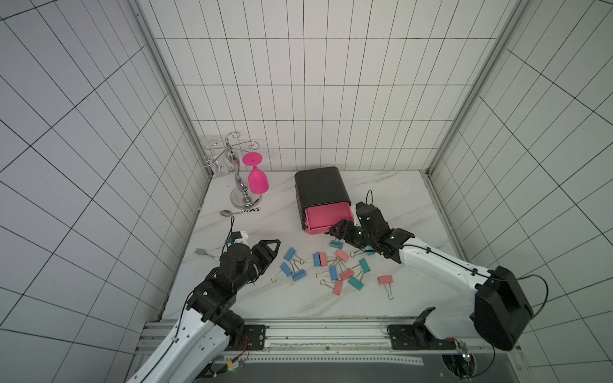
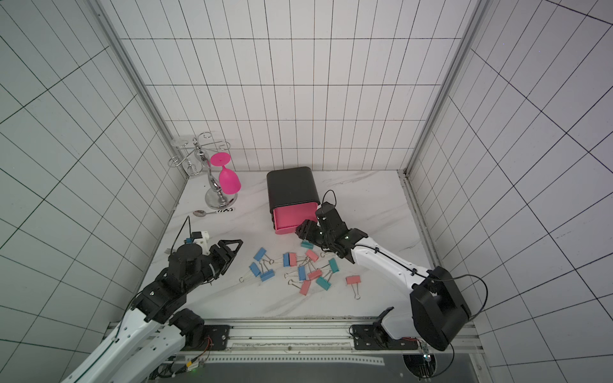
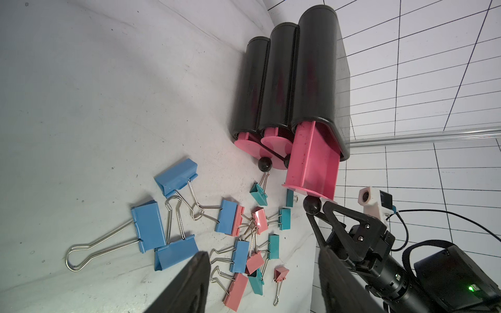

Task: Put the binder clips in the drawer according to color
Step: Open the drawer in the storage box, then pick up the binder clip at the center of the board.

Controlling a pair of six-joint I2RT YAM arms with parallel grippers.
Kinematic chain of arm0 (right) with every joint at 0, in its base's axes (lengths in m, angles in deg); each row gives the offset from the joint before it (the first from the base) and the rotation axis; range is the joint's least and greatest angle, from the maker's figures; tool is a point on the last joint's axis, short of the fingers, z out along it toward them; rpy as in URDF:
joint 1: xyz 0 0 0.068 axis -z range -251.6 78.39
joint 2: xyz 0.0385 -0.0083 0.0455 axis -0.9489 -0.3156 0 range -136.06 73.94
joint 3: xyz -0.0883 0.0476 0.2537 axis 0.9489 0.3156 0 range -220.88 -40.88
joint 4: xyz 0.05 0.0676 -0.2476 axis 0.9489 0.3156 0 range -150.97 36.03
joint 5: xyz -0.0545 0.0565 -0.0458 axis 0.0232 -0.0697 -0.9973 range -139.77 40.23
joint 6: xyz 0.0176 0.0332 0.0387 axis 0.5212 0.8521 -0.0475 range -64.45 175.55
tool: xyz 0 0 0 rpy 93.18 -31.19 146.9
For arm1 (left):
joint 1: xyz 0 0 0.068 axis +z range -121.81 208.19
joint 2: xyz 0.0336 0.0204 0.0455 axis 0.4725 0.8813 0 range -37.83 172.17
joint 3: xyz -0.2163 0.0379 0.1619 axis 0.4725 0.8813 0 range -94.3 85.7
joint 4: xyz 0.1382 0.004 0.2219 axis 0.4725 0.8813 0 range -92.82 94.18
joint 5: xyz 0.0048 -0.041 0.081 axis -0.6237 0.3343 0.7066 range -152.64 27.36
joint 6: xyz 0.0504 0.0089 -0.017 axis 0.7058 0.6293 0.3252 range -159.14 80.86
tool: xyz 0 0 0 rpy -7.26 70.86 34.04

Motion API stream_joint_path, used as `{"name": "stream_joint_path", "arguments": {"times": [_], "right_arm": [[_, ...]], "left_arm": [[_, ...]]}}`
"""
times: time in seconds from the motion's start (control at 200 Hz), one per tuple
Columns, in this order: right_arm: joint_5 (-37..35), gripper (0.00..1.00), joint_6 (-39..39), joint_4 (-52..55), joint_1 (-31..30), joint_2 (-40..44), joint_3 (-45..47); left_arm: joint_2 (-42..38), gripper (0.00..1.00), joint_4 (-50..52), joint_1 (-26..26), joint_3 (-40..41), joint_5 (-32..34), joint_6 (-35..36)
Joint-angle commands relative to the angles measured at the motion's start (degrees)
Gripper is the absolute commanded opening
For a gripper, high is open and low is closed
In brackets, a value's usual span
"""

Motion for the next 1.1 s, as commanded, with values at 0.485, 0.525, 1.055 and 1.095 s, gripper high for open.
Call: {"name": "stream_joint_path", "arguments": {"times": [0.485, 0.525, 1.055, 1.095], "right_arm": [[-10.6, 0.65, -7.1, 19.7, 0.0, 12.7, -1.5], [-11.8, 0.65, -7.1, 21.9, 0.3, 13.7, -1.8], [-12.6, 0.68, -10.8, 36.8, 18.4, 16.5, -1.0], [-11.6, 0.67, -11.8, 36.8, 19.9, 14.9, -1.3]], "left_arm": [[3.2, 0.67, 7.3, 0.3, -4.8, -0.1, 5.5], [3.9, 0.67, 8.6, 0.3, -5.4, -0.6, 6.3], [8.1, 0.67, 11.0, 1.0, -5.6, -5.0, 7.7], [8.1, 0.67, 10.5, 1.1, -5.3, -5.5, 7.3]]}}
